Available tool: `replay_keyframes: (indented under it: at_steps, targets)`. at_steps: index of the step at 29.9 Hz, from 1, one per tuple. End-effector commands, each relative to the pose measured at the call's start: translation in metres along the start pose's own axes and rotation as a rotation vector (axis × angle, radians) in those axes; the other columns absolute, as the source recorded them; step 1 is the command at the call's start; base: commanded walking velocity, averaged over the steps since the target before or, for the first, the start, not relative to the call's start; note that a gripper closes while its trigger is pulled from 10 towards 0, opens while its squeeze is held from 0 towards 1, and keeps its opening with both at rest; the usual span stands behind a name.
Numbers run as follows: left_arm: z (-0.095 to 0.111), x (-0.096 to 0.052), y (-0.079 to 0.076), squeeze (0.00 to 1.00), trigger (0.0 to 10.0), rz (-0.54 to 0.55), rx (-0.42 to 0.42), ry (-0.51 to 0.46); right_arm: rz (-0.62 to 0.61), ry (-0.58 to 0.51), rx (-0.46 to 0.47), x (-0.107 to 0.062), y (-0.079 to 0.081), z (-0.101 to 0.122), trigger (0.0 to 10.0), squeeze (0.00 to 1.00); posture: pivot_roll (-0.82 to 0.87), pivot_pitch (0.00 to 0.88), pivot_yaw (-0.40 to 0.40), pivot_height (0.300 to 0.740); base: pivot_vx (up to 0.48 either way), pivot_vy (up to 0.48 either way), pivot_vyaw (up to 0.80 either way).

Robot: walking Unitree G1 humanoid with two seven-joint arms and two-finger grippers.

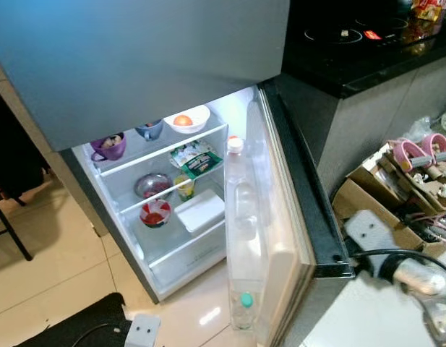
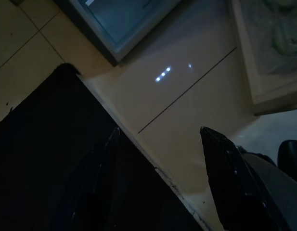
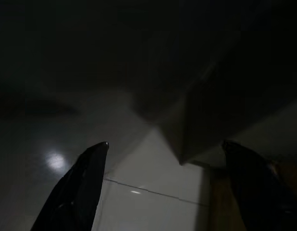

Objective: Restocking fridge

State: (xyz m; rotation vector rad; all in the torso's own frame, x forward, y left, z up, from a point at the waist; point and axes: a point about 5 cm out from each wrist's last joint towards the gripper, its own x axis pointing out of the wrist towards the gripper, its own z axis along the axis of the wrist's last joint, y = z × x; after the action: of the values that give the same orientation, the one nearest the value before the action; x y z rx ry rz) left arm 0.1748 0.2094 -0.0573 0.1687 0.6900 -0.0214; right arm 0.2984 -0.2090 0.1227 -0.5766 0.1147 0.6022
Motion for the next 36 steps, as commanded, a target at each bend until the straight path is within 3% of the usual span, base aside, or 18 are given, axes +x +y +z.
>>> replay_keyframes:
  at_steps: [1,3,6,7,9,10,11,12,14,16,19,20,23,32,34,36]
  targets:
    - [-0.005,-0.002,0.002,0.0,10.0,0.005,0.011,0.019,0.091,-0.028,-0.025,0.01,0.018,0.011,10.0,0.0,-0.1,0.121,0.028,0.74,0.0,0.0,0.0]
    - [-0.005,-0.002,0.003,0.0,10.0,0.005,0.013,0.019,0.195,-0.1,-0.05,0.025,0.042,0.032,10.0,0.0,-0.11,0.118,0.034,0.74,0.0,0.0,0.0]
    - [-0.005,-0.001,0.003,0.0,10.0,0.004,0.015,0.02,0.231,-0.132,-0.057,0.031,0.051,0.041,10.0,0.0,-0.11,0.118,0.034,0.74,0.0,0.0,0.0]
    - [-0.005,-0.001,0.003,0.0,10.0,0.002,0.016,0.021,0.289,-0.212,-0.062,0.045,0.069,0.065,10.0,0.0,-0.11,0.116,0.037,0.74,0.0,0.0,0.0]
    - [-0.005,-0.001,0.001,0.0,10.0,-0.004,0.02,0.022,0.426,-0.496,0.055,0.064,0.117,0.145,10.0,0.0,-0.1,0.113,0.038,0.74,0.0,0.0,0.0]
    - [-0.005,-0.001,0.001,0.0,10.0,-0.004,0.02,0.022,0.426,-0.496,0.055,0.064,0.117,0.145,10.0,0.0,-0.1,0.113,0.038,0.74,0.0,0.0,0.0]
    - [-0.004,0.0,0.0,0.0,10.0,-0.005,0.021,0.02,0.492,-0.611,0.119,0.062,0.133,0.177,10.0,0.0,-0.09,0.112,0.035,0.74,0.0,0.0,0.0]
    - [-0.004,0.0,0.0,0.0,10.0,-0.005,0.021,0.02,0.492,-0.611,0.119,0.062,0.133,0.177,10.0,0.0,-0.09,0.112,0.035,0.74,0.0,0.0,0.0]
    - [-0.002,0.0,0.0,0.0,10.0,0.001,0.013,0.01,0.545,-0.713,0.159,0.054,0.143,0.205,10.0,0.0,-0.07,0.112,0.025,0.74,0.0,0.0,0.0]
    - [-0.001,-0.001,0.001,0.0,10.0,0.01,0.006,0.004,0.508,-0.683,0.148,0.057,0.135,0.196,10.0,0.0,-0.07,0.114,0.023,0.74,0.0,0.0,0.0]
    - [-0.006,-0.004,0.003,0.0,10.0,0.018,0.002,0.012,0.389,-0.525,0.09,0.061,0.11,0.151,10.0,0.0,-0.08,0.116,0.022,0.74,0.0,0.0,0.0]
    - [-0.006,-0.004,0.003,0.0,10.0,0.018,0.002,0.012,0.389,-0.525,0.09,0.061,0.11,0.151,10.0,0.0,-0.08,0.116,0.022,0.74,0.0,0.0,0.0]
    - [-0.008,-0.004,0.003,0.0,10.0,0.022,0.0,0.021,0.319,-0.397,0.075,0.053,0.096,0.115,10.0,0.0,-0.09,0.123,0.011,0.74,0.0,0.0,0.0]
    - [-0.001,-0.001,-0.001,0.0,10.0,0.027,-0.018,0.005,0.268,-0.277,0.111,0.043,0.097,0.086,10.0,0.0,-0.09,0.126,0.009,0.74,0.0,0.0,0.0]
    - [0.001,-0.001,0.001,0.0,10.0,0.042,-0.025,-0.001,0.18,-0.201,0.132,0.043,0.093,0.062,10.0,0.0,-0.09,0.127,0.011,0.74,0.0,0.0,0.0]
    - [0.001,-0.001,0.002,0.0,10.0,0.05,-0.028,-0.002,0.151,-0.178,0.125,0.043,0.091,0.055,10.0,0.0,-0.09,0.127,0.011,0.74,0.0,0.0,0.0]
